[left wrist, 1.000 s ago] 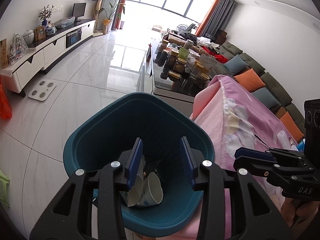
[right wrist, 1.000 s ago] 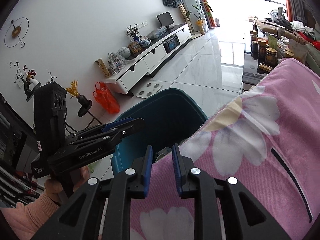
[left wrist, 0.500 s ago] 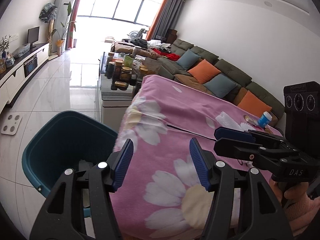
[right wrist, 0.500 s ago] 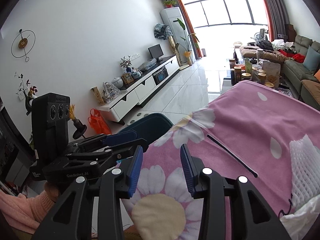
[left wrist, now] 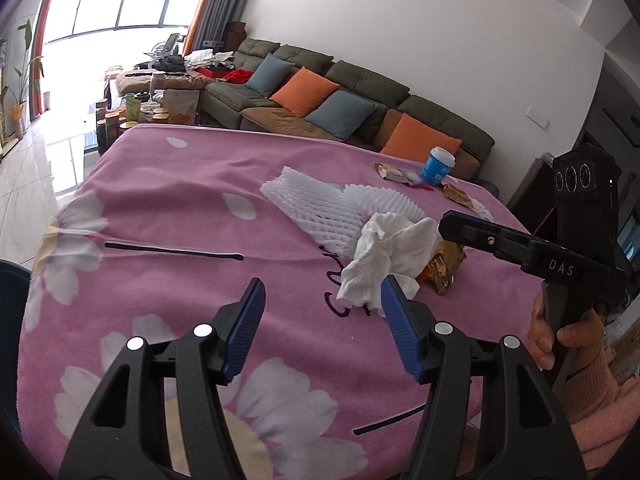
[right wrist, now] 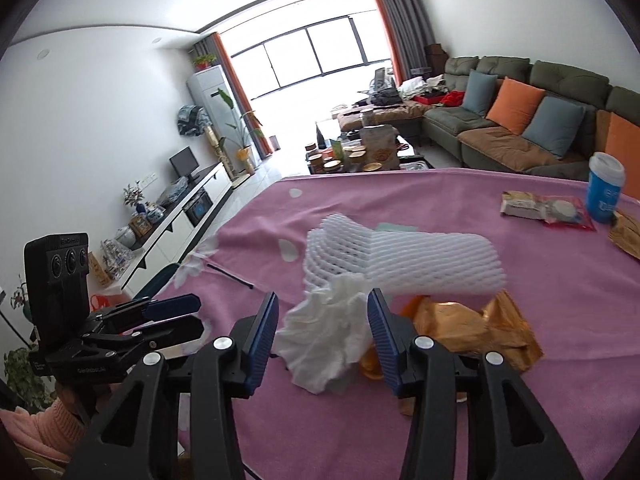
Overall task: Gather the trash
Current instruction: 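Move both open tools back over the tissue and foil on the table, then grasp the gold foil wrapper with the right tool while the left tool grasps the white tissue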
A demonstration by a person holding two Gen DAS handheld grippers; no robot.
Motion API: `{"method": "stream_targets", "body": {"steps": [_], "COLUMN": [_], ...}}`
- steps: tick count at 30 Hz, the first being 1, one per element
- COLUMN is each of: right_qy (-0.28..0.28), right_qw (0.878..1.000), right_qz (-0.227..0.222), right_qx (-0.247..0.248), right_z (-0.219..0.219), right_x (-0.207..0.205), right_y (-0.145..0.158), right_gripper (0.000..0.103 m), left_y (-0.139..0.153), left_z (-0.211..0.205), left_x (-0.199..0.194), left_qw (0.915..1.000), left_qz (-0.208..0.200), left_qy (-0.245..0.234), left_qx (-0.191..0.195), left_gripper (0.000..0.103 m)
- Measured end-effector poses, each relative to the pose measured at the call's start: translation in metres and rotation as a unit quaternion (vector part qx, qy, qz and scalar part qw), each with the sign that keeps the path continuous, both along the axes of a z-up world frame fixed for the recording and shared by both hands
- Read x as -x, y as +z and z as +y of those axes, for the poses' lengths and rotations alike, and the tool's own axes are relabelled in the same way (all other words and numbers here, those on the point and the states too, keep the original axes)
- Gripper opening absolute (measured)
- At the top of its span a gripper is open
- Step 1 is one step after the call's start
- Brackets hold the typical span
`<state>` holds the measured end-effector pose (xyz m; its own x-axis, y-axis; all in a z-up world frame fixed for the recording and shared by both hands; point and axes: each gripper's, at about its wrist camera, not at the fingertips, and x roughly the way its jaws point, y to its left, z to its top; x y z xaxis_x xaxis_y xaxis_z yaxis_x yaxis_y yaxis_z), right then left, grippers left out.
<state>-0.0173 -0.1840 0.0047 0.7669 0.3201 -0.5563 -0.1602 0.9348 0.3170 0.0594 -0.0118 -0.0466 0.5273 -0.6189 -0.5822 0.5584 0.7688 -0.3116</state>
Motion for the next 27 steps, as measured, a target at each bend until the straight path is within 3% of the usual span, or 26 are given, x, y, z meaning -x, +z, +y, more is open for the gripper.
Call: {"method": "stream_targets", "body": {"steps": [5, 9, 16, 20, 25, 27], "right_qy": [-0.081, -0.111, -0.112, -0.095, -0.083, -0.082], "right_qw": [0.997, 0.993, 0.990, 0.990, 0.991, 0.992], "right_qz": [0.014, 0.036, 0.068, 0.075, 0.074, 0.072], "right_qx": [0.002, -0.014, -0.048, -0.067, -0.067, -0.056], "right_z": [-0.053, -0.084, -0.103, -0.101, -0.096, -0.093], "right_x": [0.006, 0.006, 0.002, -0.001, -0.001, 0.000], "right_y": [-0.014, -0.031, -0.054, -0.057, -0.056, -0.054], "right_gripper": [0.052, 0.057, 0.062, 0.062, 0.048, 0.027], "left_y": [-0.006, -0.012, -0.021, -0.027, -0.033, -0.034], "left_z": [-0.039, -0.060, -0.082, -0.087, -0.089, -0.087], "left_x": [-0.007, -0.017, -0.032, -0.035, -0.036, -0.036], "left_qw": [0.9994, 0.9985, 0.9964, 0.9950, 0.9940, 0.9940], "left_qz": [0.006, 0.014, 0.031, 0.043, 0.051, 0.054], "left_qy": [-0.026, -0.036, -0.042, -0.050, -0.056, -0.055], "left_qx": [-0.020, -0.040, -0.068, -0.075, -0.079, -0.078], "left_gripper": [0.061, 0.061, 0.061, 0.053, 0.030, 0.022]}}
